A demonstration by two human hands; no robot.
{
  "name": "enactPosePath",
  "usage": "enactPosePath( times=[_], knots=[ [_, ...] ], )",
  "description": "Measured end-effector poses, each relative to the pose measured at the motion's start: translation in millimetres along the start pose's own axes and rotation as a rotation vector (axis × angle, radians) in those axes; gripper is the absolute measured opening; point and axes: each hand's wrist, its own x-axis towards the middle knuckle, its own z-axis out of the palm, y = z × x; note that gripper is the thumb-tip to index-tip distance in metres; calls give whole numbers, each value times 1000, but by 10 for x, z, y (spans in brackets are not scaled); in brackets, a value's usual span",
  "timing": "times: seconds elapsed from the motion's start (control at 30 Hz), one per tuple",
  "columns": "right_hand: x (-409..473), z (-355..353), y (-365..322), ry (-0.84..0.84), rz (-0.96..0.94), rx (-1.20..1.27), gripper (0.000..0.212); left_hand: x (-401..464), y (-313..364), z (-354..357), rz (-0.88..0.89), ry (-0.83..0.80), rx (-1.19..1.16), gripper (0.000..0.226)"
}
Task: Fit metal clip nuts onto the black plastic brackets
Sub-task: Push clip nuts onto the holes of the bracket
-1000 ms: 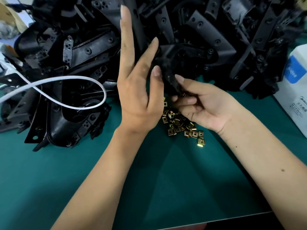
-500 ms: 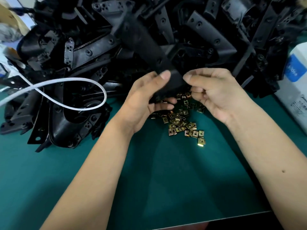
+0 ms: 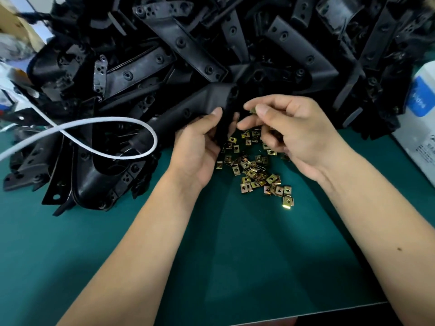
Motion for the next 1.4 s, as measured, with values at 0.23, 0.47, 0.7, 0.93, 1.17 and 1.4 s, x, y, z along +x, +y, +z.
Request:
enactPosePath(
  times=[0.23,0.47,0.7,0.93,1.17,1.4],
  knots=[
    [-16,39,-4,-34,37,74,17,-59,-14,39,-17,-46,-6,28],
    [-9,28,14,26,-20,-33,10,-33,-16,31,-30,-9,-79,22],
    [-31,76,10,-13,27,89,7,-50,-35,19,-32,-106,2,32],
    [-53,108,-3,-44,63,154,7,-45,-41,33,-36,-112,-3,35],
    [-54,180,62,31,105,164,7,-41,-54,25,-34,-48,19,22],
    [-73,276,109,73,24,159,24,-109,-48,112,-7,31,17,40]
  ],
)
